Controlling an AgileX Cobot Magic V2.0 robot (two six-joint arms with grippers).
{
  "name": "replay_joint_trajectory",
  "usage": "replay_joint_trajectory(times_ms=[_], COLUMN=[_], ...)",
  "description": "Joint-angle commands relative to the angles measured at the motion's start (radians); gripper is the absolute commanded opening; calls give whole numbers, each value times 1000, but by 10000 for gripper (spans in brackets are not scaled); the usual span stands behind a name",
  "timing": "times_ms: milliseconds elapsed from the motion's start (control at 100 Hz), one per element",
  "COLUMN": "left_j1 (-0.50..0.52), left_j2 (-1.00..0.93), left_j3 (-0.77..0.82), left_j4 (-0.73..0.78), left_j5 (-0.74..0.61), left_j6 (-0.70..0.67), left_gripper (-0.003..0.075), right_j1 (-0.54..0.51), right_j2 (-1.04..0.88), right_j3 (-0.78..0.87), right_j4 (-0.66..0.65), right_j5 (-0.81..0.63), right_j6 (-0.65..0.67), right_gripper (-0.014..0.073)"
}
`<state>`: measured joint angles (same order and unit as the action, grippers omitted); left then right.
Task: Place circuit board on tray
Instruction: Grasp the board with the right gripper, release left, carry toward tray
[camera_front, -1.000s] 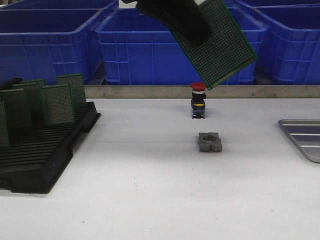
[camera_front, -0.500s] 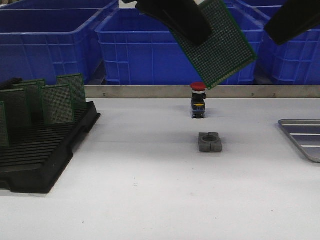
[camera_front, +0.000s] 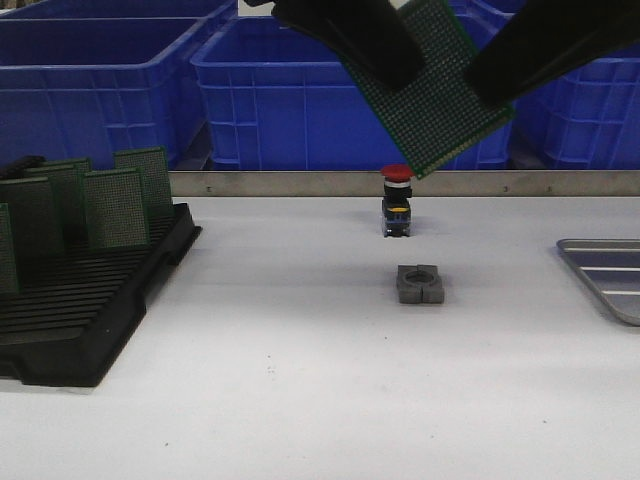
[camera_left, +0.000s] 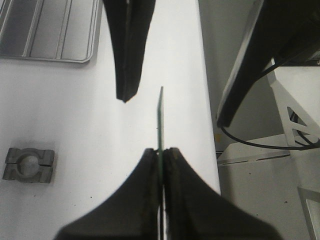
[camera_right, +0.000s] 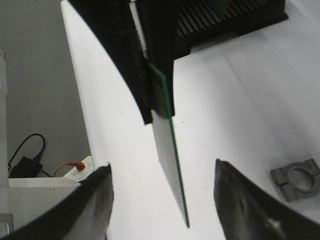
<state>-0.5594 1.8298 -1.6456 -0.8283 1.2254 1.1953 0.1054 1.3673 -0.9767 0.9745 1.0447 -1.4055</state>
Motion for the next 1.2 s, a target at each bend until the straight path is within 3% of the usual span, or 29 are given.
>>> replay_joint_trajectory(times_ms=[0, 280, 660, 770, 890, 1060, 1190], left_j1=[-8, -8, -8, -8, -8, -8, -8], left_j2=[-50, -50, -50, -50, -50, -50, -50], left_j3=[-35, -35, -35, -35, -35, -35, -35], left_j4=[-70, -72, -72, -72, -72, -72, -72], left_j5=[49, 49, 49, 49, 49, 49, 45], left_j6=[-9, -9, -9, -9, -9, -9, -9], left_gripper=[-18, -18, -18, -12, 106, 423, 485], right_j1=[16, 40, 40, 40, 39, 38, 34], right_j2=[3, 36, 36, 36, 36, 36, 33], right_j3=[-31, -31, -31, -31, -31, -31, -31], right_j4=[63, 76, 77, 78, 78, 78, 75], right_j5=[-17, -41, -71, -72, -72, -74, -72], right_j6=[-17, -17, -17, -17, -17, -17, -17], right_gripper=[466, 435, -66, -67, -68, -68, -68])
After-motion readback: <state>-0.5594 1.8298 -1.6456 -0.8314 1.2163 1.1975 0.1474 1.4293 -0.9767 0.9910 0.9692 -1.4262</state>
